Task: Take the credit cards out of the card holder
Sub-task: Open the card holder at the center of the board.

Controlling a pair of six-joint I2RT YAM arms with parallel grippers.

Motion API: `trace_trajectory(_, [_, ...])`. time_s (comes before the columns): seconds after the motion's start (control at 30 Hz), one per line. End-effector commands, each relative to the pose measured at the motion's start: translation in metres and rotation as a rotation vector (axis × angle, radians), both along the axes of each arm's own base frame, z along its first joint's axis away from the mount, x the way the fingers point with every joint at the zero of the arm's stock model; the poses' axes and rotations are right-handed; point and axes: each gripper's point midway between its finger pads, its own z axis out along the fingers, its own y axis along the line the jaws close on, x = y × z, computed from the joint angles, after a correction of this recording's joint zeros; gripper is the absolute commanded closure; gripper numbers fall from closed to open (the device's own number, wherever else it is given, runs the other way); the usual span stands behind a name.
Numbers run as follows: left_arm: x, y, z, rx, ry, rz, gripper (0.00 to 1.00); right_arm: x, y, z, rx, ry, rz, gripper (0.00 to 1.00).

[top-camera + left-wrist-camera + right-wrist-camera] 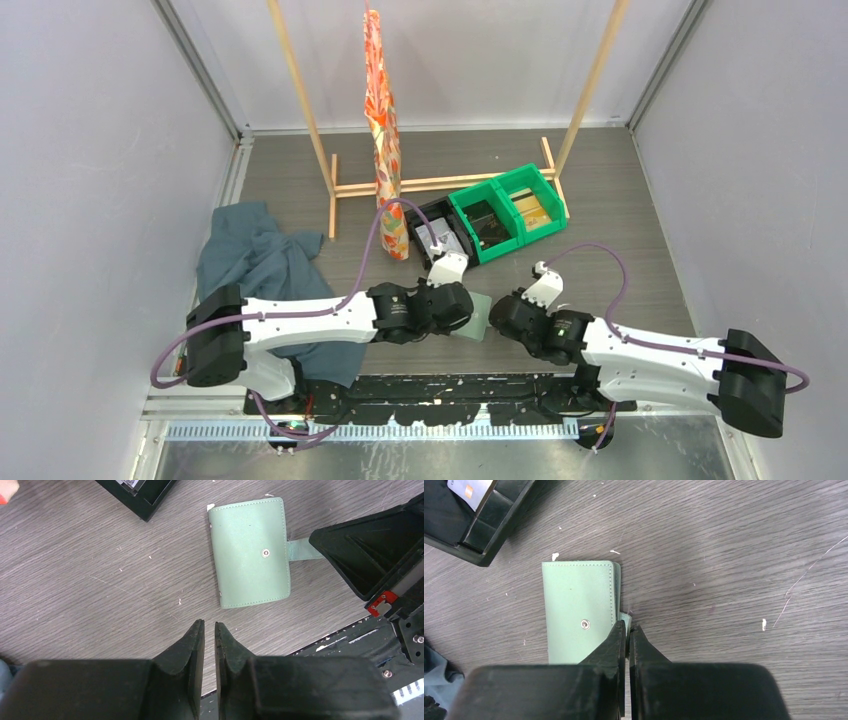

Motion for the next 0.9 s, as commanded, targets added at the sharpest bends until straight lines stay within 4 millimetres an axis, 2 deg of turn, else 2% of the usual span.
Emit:
trace_trajectory(0.0, [0.009,0.008,0.010,-0.021,-0.032,0.045,0.84,0.007,0.008,0.026,0.057,-0.049,0.003,0.99])
trace_trajectory(0.17, [0.016,0.020,0.003,-0.007,0.010,0.062,0.82,0.000,0.021,0.053,0.091,-0.075,0.078,0.99])
trace_trajectory(0.3, [0.020,0.031,0.013,-0.037,0.005,0.082,0.81,-0.005,0.045,0.090,0.113,-0.137,0.152,0.99])
trace_trajectory(0.37, [0.022,0.040,0.019,-0.050,0.000,0.102,0.80,-0.007,0.059,0.103,0.120,-0.148,0.186,0.99])
trace_trajectory(0.5, [0.023,0.061,0.029,-0.070,-0.009,0.140,0.80,-0.010,0.087,0.117,0.127,-0.163,0.254,0.99])
trace_trajectory(0.57, [0.023,0.071,0.033,-0.086,-0.014,0.155,0.79,-0.009,0.094,0.117,0.121,-0.162,0.267,0.99])
trace_trajectory(0.73, [0.016,0.075,0.034,-0.137,0.002,0.141,0.78,-0.008,0.088,0.104,0.092,-0.156,0.246,0.99])
trace_trajectory(0.87, [0.012,0.071,0.023,-0.127,0.035,0.132,0.78,-0.011,0.058,0.096,0.086,-0.149,0.187,1.00])
